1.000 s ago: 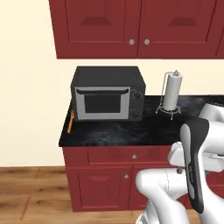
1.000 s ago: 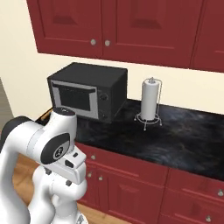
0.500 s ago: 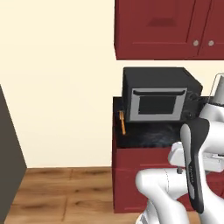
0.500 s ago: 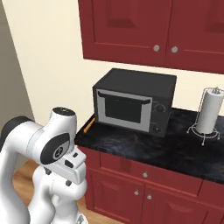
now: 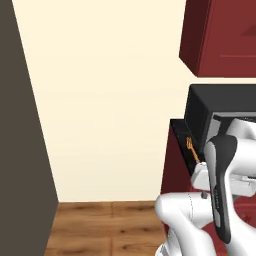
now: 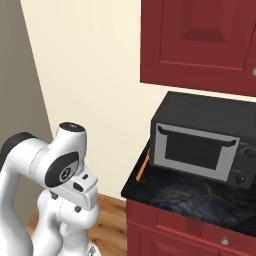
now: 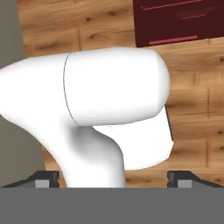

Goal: Take the fork and place it on the left side of the plate. Then take the spoon and place it on the right side of the plate. Make sure they're directly next to the plate.

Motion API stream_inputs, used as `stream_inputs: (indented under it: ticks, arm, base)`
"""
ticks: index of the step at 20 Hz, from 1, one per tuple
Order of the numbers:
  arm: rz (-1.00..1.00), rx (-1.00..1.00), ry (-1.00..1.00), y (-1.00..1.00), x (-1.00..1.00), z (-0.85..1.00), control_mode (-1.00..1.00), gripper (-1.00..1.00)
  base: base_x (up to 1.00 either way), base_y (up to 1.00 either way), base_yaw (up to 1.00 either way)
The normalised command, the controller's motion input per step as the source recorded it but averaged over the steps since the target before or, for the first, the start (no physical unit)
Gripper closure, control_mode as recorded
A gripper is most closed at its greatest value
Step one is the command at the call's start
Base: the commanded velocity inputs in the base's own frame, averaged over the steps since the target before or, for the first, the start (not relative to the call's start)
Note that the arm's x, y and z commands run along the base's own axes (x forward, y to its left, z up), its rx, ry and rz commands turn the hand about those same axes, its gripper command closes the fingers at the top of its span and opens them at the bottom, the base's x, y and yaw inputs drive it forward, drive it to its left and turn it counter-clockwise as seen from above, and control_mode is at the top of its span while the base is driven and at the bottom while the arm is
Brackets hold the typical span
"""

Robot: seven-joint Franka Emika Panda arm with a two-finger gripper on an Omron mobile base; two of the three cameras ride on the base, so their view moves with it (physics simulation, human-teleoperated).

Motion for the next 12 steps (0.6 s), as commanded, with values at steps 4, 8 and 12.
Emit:
stream_inputs:
  ticks: [4,8,12]
  arm:
    - [0.0,0.0,0.0,0.0,0.0,0.0,1.0,-1.0]
    - [0.01,-0.03,0.05,0.06,0.08,0.0,-1.0,-1.0]
    - [0.08,-0.01,0.09,0.0,0.41,0.0,-1.0,-1.0]
  base:
    - [0.21,0.39,0.0]
    - [0.08,0.17,0.0]
    - [0.0,0.0,0.0]
